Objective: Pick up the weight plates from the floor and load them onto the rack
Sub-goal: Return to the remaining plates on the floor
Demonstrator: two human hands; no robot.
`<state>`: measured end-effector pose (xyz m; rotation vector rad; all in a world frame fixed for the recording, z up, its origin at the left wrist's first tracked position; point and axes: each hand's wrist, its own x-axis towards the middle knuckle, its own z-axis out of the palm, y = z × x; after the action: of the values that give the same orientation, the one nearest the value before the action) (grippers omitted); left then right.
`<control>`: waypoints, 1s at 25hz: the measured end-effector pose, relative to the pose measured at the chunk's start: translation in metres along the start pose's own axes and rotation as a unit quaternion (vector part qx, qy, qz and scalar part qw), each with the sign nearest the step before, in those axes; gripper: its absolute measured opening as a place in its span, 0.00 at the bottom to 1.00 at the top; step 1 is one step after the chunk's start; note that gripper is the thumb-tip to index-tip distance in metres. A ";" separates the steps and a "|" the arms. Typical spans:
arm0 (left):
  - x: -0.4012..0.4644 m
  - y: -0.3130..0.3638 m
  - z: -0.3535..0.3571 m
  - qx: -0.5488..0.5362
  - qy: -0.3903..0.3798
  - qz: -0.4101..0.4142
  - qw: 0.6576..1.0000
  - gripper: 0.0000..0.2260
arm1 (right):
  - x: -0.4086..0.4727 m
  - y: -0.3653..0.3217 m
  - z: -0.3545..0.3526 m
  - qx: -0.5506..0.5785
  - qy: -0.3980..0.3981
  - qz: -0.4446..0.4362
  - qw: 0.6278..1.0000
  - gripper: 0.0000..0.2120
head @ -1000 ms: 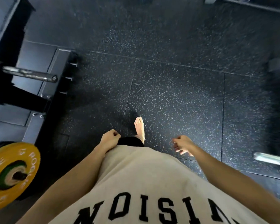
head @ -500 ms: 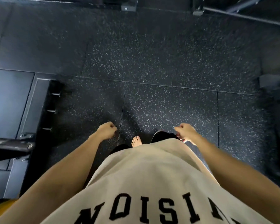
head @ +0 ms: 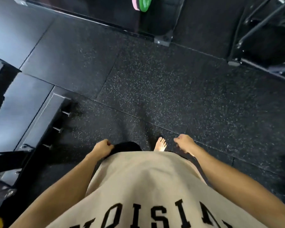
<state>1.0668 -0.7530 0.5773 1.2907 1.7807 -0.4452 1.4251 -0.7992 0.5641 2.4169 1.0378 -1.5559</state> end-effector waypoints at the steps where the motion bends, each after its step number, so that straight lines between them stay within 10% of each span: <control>1: 0.010 0.013 -0.013 -0.014 0.026 -0.006 1.000 0.14 | 0.015 -0.019 -0.019 -0.010 -0.003 -0.006 1.000 0.13; 25: 0.361 0.072 -0.450 -0.398 0.019 -0.207 0.893 0.08 | 0.354 -0.768 -0.151 -0.349 -0.108 -0.191 0.911 0.09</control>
<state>0.9048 -0.1955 0.5520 0.3462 1.9594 0.1082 1.1869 0.0260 0.5545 1.5905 1.7192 -1.1902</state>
